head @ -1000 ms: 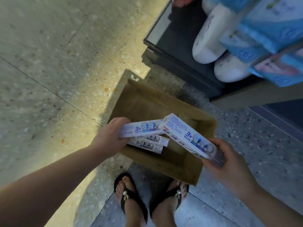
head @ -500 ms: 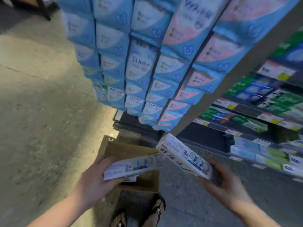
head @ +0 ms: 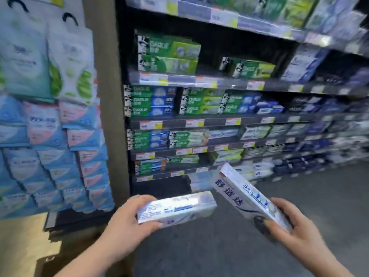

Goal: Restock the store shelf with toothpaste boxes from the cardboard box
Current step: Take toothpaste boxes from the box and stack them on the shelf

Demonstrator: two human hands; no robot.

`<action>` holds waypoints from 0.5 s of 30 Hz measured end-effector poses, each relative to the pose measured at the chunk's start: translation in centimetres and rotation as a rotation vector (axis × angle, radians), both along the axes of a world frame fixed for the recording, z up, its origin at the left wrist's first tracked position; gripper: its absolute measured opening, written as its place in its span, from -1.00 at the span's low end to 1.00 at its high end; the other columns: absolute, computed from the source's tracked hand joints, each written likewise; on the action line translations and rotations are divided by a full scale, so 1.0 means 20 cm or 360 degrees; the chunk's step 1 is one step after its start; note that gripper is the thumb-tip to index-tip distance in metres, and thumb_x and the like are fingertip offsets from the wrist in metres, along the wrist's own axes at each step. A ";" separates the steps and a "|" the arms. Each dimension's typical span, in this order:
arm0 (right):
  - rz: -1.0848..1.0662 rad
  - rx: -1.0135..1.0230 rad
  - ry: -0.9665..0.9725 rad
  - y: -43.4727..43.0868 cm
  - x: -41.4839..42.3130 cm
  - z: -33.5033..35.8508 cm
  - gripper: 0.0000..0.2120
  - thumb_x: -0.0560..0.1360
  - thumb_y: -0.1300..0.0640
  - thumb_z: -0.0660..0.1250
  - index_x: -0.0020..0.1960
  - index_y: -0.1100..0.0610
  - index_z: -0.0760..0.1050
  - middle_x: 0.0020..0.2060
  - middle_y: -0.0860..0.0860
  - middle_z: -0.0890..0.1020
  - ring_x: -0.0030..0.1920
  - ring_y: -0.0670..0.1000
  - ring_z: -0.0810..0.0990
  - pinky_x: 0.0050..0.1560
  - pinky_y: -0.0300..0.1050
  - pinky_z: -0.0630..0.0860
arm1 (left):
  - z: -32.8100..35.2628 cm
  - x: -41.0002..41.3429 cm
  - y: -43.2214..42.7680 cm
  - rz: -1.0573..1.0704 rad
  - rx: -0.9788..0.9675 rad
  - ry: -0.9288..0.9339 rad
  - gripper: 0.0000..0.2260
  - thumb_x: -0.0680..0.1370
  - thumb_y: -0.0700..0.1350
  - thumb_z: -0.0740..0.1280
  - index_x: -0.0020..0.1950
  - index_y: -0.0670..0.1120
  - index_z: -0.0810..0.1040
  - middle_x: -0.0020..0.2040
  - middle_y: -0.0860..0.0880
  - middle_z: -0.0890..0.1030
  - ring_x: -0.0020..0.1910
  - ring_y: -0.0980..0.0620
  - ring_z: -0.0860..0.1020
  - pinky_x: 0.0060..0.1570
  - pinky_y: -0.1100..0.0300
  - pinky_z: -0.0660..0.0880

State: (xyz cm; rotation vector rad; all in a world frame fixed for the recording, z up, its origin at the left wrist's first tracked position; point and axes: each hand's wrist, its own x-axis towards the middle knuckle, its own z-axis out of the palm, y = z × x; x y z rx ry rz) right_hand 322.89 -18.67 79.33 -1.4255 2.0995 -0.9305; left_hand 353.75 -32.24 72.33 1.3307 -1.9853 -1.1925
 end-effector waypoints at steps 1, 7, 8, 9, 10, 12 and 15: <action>-0.0053 -0.0038 -0.0018 0.06 -0.10 0.05 -0.46 0.30 0.34 0.47 -0.14 -0.32 0.46 -0.24 -0.29 0.62 -0.33 -0.27 0.57 -0.30 -0.52 0.43 | 0.03 -0.14 0.01 -0.0044 0.0000 0.0030 -0.62 0.22 0.04 0.51 0.00 0.13 0.53 0.01 0.20 0.55 0.02 0.34 0.46 -0.08 0.56 0.33; -0.0234 -0.0141 0.0001 0.43 -0.86 0.23 -0.49 0.26 0.36 0.51 -0.15 -0.26 0.53 -0.29 -0.19 0.65 -0.37 -0.21 0.55 -0.36 -0.49 0.44 | 0.22 -1.01 0.12 -0.0163 0.0042 0.0113 -0.66 0.33 -0.12 0.52 0.02 0.10 0.51 0.01 0.13 0.59 -0.08 0.25 0.54 -0.19 0.55 0.38; -0.0256 -0.0144 0.0004 0.48 -0.97 0.26 -0.49 0.26 0.32 0.52 -0.14 -0.29 0.53 -0.28 -0.20 0.65 -0.36 -0.19 0.56 -0.35 -0.47 0.45 | 0.26 -1.15 0.14 -0.0174 0.0057 0.0126 -0.64 0.32 -0.12 0.52 0.04 0.09 0.52 0.02 0.12 0.58 -0.09 0.24 0.54 -0.19 0.54 0.39; -0.0276 -0.0149 0.0013 0.53 -1.08 0.30 -0.50 0.25 0.27 0.53 -0.14 -0.32 0.52 -0.26 -0.22 0.65 -0.34 -0.18 0.57 -0.34 -0.47 0.46 | 0.30 -1.27 0.17 -0.0207 0.0063 0.0125 -0.62 0.32 -0.08 0.52 0.08 0.09 0.51 0.05 0.10 0.57 -0.05 0.22 0.53 -0.18 0.48 0.40; -0.0298 -0.0157 0.0022 0.57 -1.18 0.35 -0.53 0.21 0.17 0.57 -0.13 -0.35 0.51 -0.25 -0.25 0.65 -0.33 -0.20 0.57 -0.32 -0.47 0.46 | 0.33 -1.39 0.19 -0.0241 0.0076 0.0122 -0.60 0.31 -0.03 0.52 0.09 0.11 0.51 0.08 0.08 0.57 0.00 0.19 0.52 -0.14 0.40 0.40; -0.0348 -0.0206 0.0044 0.62 -1.37 0.43 -0.54 0.05 -0.21 0.57 -0.09 -0.35 0.50 -0.19 -0.29 0.65 -0.26 -0.27 0.59 -0.26 -0.48 0.45 | 0.39 -1.60 0.22 -0.0275 0.0116 0.0113 -0.62 0.31 0.03 0.51 0.08 0.16 0.50 0.10 0.08 0.57 0.05 0.10 0.52 -0.08 0.20 0.41; -0.0390 -0.0267 0.0196 0.64 -1.64 0.49 -0.55 0.11 -0.21 0.45 -0.02 -0.32 0.43 -0.15 -0.33 0.62 -0.17 -0.26 0.58 -0.21 -0.44 0.44 | 0.48 -1.86 0.23 -0.0264 0.0070 0.0153 -0.63 0.32 -0.01 0.52 0.07 0.12 0.51 0.06 0.06 0.59 -0.01 0.10 0.53 -0.11 0.17 0.39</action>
